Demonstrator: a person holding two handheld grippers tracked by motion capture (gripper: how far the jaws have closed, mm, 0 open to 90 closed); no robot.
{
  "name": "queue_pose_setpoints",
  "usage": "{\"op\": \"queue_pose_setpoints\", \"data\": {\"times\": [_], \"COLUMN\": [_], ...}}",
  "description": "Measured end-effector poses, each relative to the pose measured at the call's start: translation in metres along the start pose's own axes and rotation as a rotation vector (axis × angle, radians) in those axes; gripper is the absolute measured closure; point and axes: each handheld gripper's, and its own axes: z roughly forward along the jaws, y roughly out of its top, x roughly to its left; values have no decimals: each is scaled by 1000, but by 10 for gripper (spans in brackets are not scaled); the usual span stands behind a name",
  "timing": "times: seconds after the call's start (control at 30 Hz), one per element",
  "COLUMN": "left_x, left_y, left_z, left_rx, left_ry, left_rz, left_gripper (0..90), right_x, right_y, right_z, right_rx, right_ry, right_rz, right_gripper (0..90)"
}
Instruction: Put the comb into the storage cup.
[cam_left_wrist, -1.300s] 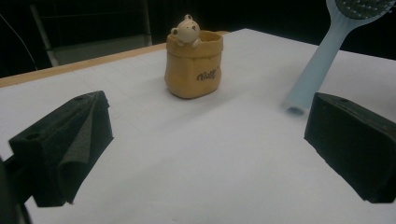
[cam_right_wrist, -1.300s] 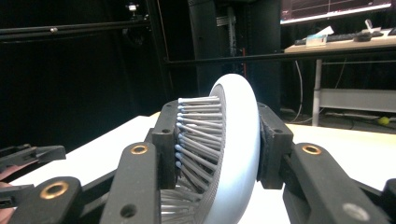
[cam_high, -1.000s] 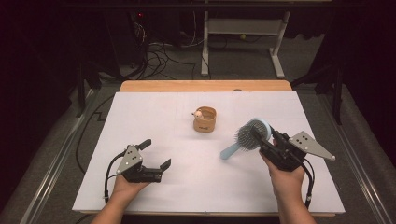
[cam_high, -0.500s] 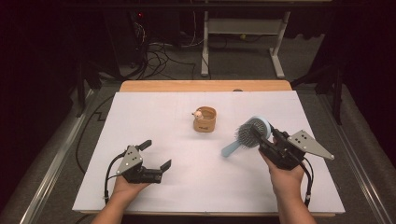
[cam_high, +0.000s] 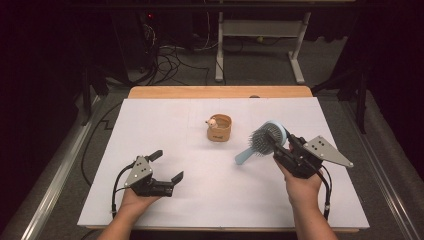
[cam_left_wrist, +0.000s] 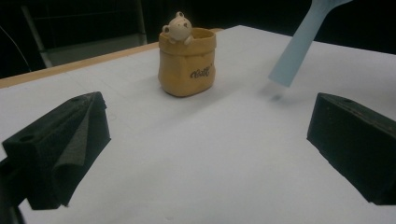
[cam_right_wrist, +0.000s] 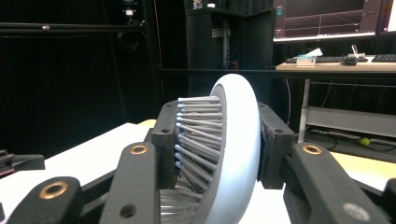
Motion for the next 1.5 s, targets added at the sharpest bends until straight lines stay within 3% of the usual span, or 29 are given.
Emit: {"op": "queue_pose_setpoints", "data": {"times": [0.23,0.93,1.5], "left_x": [-1,-2,-3], "left_y": [1,1,0], "left_z": [0,-4,-6], "left_rx": [2,-12,15], "left_ry": [8,-25,-36], "left_rz": [-11,-19,-17], "left_gripper": [4,4,4], "right_x": [2,-6,-2], "right_y": [5,18,35], "right_z": [10,26,39], "right_rx": [1,-4,-21], "right_ry": [0,-19,-19], "right_rz": [-6,5,-10], "right_gripper": [606,606,606]}}
